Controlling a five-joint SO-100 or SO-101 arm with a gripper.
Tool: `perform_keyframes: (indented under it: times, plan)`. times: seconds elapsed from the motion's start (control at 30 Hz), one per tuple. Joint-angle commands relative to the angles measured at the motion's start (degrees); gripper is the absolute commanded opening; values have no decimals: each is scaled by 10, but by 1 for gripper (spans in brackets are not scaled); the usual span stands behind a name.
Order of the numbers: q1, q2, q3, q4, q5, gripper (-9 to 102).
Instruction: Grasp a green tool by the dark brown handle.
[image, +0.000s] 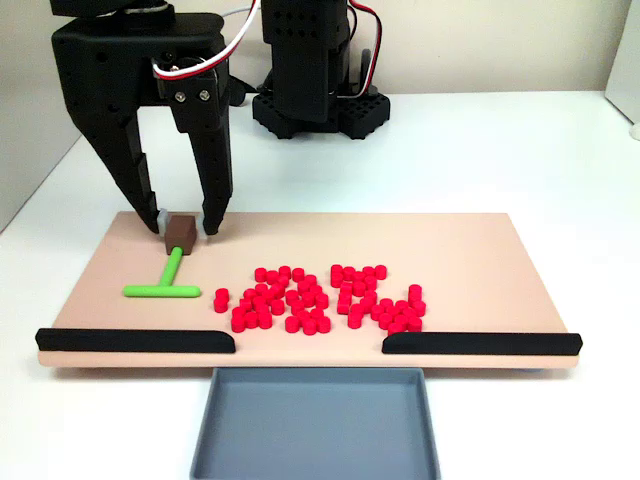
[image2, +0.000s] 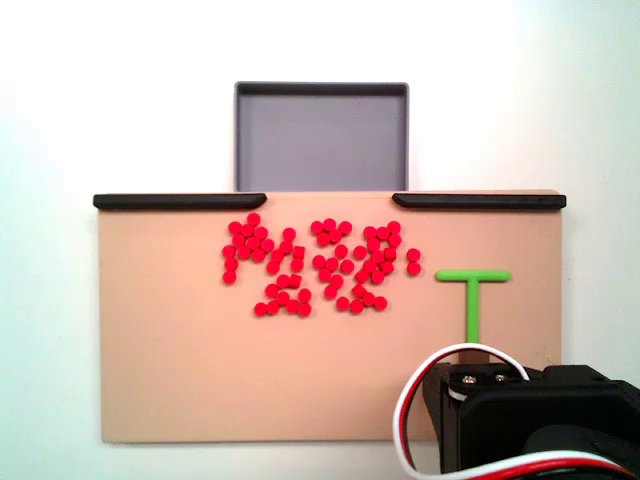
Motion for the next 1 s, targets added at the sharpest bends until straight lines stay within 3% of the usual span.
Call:
perform_keyframes:
  times: [0.0,0.47,0.6,0.97]
  plan:
    - [-2,11,-2,2,-2,13]
    - [-4,8,-2,2,-1,6]
    - [-4,9,-2,2,0,0]
    - [-21,18,-2,2,28,0]
